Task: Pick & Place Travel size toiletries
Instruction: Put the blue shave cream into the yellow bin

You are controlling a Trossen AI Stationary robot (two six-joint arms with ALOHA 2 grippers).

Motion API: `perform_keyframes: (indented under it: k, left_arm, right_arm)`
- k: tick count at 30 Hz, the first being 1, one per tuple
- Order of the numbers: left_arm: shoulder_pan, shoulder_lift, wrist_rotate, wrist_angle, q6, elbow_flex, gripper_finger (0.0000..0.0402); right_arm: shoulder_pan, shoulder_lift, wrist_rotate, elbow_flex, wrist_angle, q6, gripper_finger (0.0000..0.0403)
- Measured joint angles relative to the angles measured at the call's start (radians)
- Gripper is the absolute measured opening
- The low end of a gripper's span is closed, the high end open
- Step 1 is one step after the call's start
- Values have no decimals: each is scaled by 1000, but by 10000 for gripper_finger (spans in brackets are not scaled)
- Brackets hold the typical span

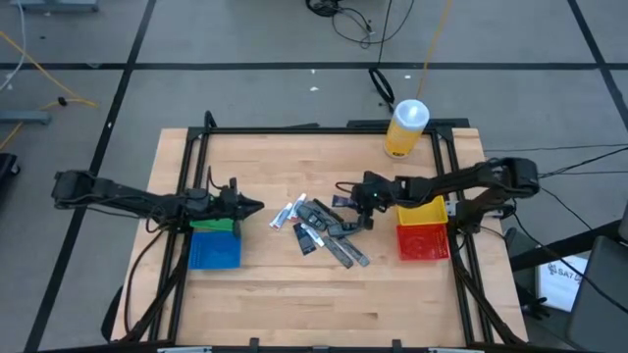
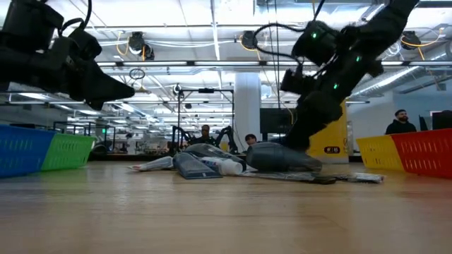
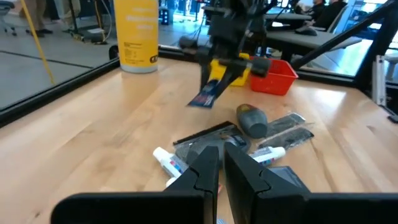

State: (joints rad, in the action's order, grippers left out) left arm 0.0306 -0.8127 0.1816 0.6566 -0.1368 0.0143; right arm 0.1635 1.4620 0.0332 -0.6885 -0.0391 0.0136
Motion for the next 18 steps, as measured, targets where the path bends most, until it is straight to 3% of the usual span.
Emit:
perform_keyframes:
  k: [3, 6, 11, 14, 18]
  left_arm:
    - [0, -39, 21, 37, 6, 0, 24]
    - [0, -74, 33, 69, 14, 0, 24]
    - [0, -128, 55, 106, 9, 0, 24]
    - [0, -155, 55, 135, 2, 0, 24]
    - [0, -190, 55, 174, -4, 0, 24]
  right_arm:
    - [-2, -111, 19, -72, 286, -49, 108]
    - [-14, -196, 99, -191, 688, -114, 118]
    - [-16, -233, 148, -403, 1245, -271, 122]
    - [-13, -226, 144, -445, 1433, -306, 120]
    - [-7, -196, 138, -400, 1513, -240, 122]
